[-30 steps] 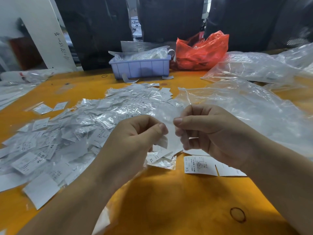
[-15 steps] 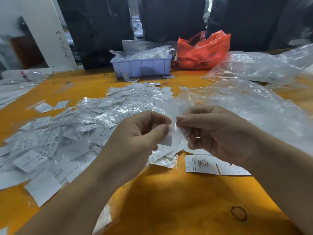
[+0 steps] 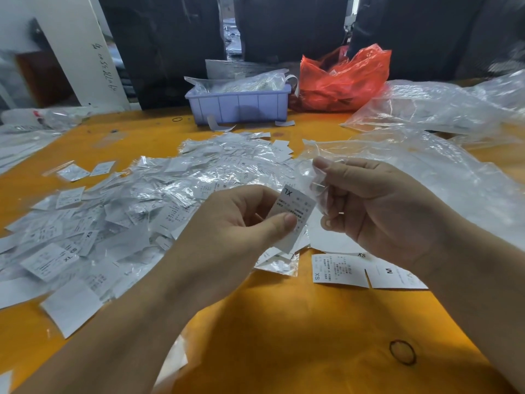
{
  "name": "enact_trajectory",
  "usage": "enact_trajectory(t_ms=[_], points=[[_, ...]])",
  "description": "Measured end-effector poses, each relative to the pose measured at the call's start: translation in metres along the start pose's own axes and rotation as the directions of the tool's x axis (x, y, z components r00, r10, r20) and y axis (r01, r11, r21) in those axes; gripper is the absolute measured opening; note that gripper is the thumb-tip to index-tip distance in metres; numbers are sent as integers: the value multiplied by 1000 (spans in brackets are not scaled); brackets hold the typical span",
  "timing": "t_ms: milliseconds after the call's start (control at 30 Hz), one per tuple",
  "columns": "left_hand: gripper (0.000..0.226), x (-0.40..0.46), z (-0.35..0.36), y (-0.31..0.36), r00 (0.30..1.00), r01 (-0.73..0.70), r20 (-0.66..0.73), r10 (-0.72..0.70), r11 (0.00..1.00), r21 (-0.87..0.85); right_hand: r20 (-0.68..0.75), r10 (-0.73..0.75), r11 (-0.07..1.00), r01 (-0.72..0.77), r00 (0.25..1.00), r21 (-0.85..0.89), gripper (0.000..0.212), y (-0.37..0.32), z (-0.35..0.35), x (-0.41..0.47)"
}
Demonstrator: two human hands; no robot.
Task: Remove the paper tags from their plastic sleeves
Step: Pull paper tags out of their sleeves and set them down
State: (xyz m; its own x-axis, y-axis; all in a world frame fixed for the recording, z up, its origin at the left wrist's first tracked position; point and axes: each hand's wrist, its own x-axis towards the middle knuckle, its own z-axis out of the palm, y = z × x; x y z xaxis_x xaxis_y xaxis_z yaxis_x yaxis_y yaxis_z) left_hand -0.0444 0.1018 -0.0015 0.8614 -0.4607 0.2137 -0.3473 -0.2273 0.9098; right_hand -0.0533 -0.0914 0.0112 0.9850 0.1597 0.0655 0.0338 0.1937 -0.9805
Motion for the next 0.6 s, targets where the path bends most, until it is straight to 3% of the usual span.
enact_trajectory(t_ms=[400, 600], points=[[25, -1, 2, 5, 993, 13, 121, -7, 999, -47, -97, -90, 992, 81, 991, -98, 23, 3, 0, 0], [26, -2, 3, 7, 994, 38, 99, -39, 999, 9, -102, -152, 978, 135, 983, -161, 29, 8, 4, 0]])
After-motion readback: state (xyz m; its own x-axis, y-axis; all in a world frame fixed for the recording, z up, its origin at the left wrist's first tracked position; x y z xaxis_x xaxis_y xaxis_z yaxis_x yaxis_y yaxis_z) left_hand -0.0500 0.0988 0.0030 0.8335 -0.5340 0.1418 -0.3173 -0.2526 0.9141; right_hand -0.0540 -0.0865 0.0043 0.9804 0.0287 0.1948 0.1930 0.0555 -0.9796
